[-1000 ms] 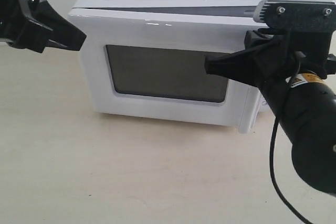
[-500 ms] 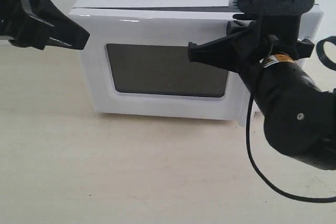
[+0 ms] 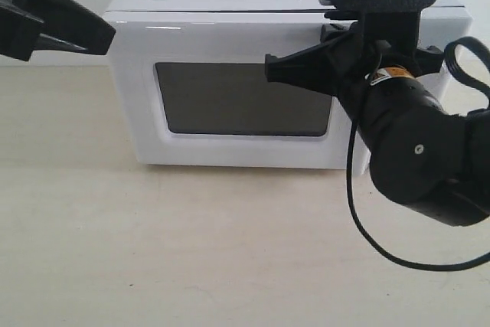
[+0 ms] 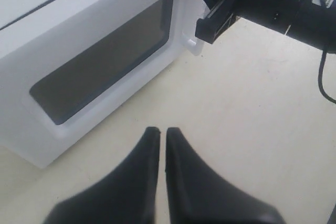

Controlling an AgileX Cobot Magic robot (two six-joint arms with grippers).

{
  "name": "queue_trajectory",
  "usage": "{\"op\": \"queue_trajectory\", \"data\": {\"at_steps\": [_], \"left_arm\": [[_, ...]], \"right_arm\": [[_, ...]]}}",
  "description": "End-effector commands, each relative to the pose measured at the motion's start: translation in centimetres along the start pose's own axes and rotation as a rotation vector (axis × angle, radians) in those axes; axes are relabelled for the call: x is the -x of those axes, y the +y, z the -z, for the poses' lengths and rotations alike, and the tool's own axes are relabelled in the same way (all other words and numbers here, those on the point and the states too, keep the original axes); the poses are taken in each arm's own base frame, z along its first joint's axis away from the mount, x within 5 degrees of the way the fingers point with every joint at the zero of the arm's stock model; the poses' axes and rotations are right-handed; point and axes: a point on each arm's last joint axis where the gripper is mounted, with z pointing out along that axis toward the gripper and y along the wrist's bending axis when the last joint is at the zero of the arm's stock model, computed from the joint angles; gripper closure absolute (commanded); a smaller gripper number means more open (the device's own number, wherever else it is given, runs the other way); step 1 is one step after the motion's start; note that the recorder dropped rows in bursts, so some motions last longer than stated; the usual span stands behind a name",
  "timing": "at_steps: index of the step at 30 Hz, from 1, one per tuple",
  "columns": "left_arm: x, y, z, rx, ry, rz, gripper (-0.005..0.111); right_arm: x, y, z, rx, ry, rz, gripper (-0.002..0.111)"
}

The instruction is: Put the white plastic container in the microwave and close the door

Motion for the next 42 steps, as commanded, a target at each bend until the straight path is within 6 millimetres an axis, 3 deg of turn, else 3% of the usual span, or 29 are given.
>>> {"op": "queue_trajectory", "data": {"at_steps": [1, 8, 14, 19, 27, 30, 36, 42], "left_arm": [[0.2, -0.3, 0.4, -0.012, -0.014, -0.006, 0.102], [0.2, -0.3, 0.4, -0.012, -0.014, -0.006, 0.102], [0.2, -0.3, 0.4, -0.012, -0.014, -0.006, 0.102], [0.2, -0.4, 0.6, -0.01, -0.019, -0.008, 0.102], [-0.9, -1.8, 3.7, 0.018, -0.113, 0.021, 0.102], [-2.8, -3.1, 5.9, 0.042, -0.19, 0.045, 0.102], [-6.0, -4.7, 9.1, 0.1, -0.391, 0.105, 0.102], [-8.9, -5.8, 9.9, 0.066, -0.565, 0.209, 0.102]], "right_arm": [[0.4, -1.2, -1.2, -0.046, 0.003, -0.015, 0.108], [1.0, -0.6, -1.7, -0.027, 0.01, -0.023, 0.108], [2.0, -1.0, -0.2, 0.02, 0.045, -0.023, 0.108], [2.9, -2.8, 2.6, 0.03, 0.031, -0.048, 0.108], [4.7, -6.8, 8.6, 0.046, -0.076, -0.102, 0.108], [5.3, -8.8, 11.8, 0.074, -0.118, -0.181, 0.108], [6.2, -11.1, 16.0, 0.145, -0.201, -0.296, 0.108], [7.2, -12.2, 18.1, 0.186, -0.285, -0.354, 0.108]]}}
